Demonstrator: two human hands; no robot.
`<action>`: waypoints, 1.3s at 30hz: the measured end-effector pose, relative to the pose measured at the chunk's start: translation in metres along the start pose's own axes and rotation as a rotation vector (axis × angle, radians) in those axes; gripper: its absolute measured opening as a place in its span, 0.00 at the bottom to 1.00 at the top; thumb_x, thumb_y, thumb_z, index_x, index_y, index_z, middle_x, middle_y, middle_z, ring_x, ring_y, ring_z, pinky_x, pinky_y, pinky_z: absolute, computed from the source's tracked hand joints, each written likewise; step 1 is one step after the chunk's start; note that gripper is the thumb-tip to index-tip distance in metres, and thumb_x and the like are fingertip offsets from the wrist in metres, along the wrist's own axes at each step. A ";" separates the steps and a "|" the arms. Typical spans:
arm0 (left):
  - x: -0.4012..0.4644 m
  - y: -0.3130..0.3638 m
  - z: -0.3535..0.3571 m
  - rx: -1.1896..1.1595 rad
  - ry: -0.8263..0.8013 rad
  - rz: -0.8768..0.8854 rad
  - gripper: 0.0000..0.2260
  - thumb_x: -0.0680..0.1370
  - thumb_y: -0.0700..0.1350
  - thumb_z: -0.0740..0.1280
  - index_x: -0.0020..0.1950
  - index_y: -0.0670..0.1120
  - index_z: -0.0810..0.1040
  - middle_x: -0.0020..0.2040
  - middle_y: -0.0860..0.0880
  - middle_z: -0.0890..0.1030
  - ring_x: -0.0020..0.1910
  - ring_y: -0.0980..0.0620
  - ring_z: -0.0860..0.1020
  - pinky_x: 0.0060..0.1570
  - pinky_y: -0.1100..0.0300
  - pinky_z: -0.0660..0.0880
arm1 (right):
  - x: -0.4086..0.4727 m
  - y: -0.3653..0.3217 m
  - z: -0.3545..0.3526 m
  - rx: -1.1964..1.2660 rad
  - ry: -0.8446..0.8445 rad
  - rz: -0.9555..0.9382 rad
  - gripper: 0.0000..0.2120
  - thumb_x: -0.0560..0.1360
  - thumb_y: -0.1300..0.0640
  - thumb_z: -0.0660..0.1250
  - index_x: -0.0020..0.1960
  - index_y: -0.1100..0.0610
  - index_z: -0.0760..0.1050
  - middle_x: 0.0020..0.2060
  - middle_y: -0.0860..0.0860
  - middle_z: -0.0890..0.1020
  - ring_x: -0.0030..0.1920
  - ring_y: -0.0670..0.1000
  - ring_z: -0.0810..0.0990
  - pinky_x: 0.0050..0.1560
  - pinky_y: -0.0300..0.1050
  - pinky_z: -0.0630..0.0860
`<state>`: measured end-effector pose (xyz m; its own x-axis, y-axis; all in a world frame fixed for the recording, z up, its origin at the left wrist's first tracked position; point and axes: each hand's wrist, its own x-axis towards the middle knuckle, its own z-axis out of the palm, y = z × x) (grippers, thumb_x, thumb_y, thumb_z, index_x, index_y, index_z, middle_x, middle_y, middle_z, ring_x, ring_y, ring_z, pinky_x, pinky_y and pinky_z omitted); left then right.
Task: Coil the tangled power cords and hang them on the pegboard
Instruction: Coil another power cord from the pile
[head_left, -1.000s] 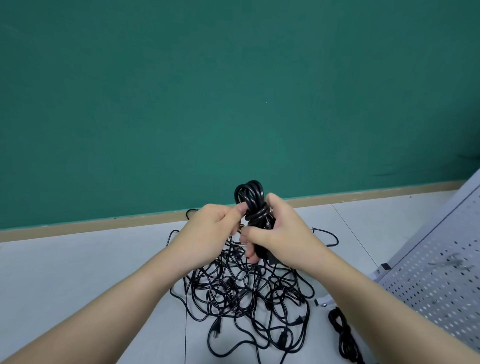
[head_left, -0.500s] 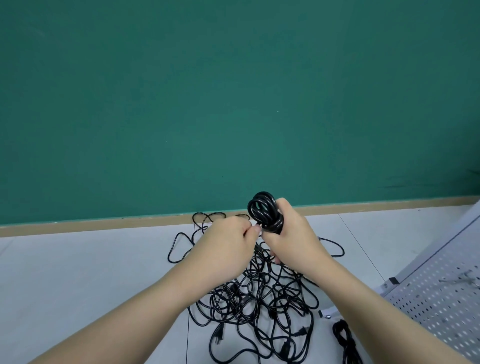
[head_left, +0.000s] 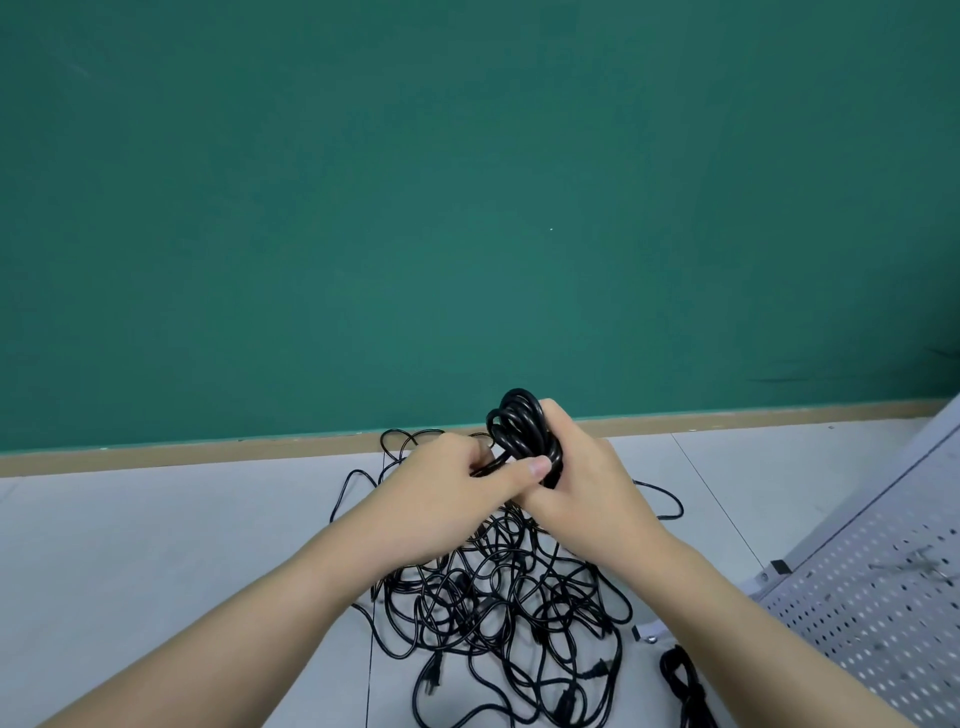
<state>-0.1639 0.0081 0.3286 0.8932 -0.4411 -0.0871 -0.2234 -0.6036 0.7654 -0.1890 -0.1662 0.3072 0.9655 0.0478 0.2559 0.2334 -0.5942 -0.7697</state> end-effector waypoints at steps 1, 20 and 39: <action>0.001 -0.001 0.000 -0.006 0.018 -0.005 0.35 0.70 0.77 0.60 0.45 0.44 0.80 0.32 0.48 0.76 0.31 0.46 0.72 0.37 0.52 0.71 | 0.000 0.000 0.001 0.010 0.013 0.015 0.10 0.73 0.60 0.66 0.49 0.46 0.71 0.34 0.47 0.79 0.34 0.50 0.75 0.36 0.50 0.75; -0.004 0.013 -0.007 -0.154 0.149 0.469 0.08 0.85 0.46 0.63 0.53 0.56 0.80 0.39 0.59 0.76 0.37 0.57 0.76 0.40 0.64 0.71 | 0.014 -0.004 -0.008 0.500 0.001 0.318 0.04 0.80 0.57 0.70 0.52 0.53 0.75 0.31 0.52 0.73 0.26 0.56 0.75 0.26 0.47 0.73; 0.015 0.006 -0.020 -0.555 0.056 0.208 0.14 0.83 0.51 0.64 0.48 0.40 0.75 0.32 0.48 0.76 0.33 0.47 0.72 0.43 0.54 0.73 | 0.004 -0.011 -0.004 0.458 -0.080 0.267 0.05 0.78 0.61 0.68 0.52 0.55 0.74 0.29 0.53 0.74 0.26 0.54 0.75 0.26 0.44 0.73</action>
<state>-0.1440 0.0111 0.3452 0.8750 -0.4683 0.1229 -0.1721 -0.0636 0.9830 -0.1880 -0.1628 0.3195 0.9998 0.0143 -0.0152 -0.0123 -0.1835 -0.9829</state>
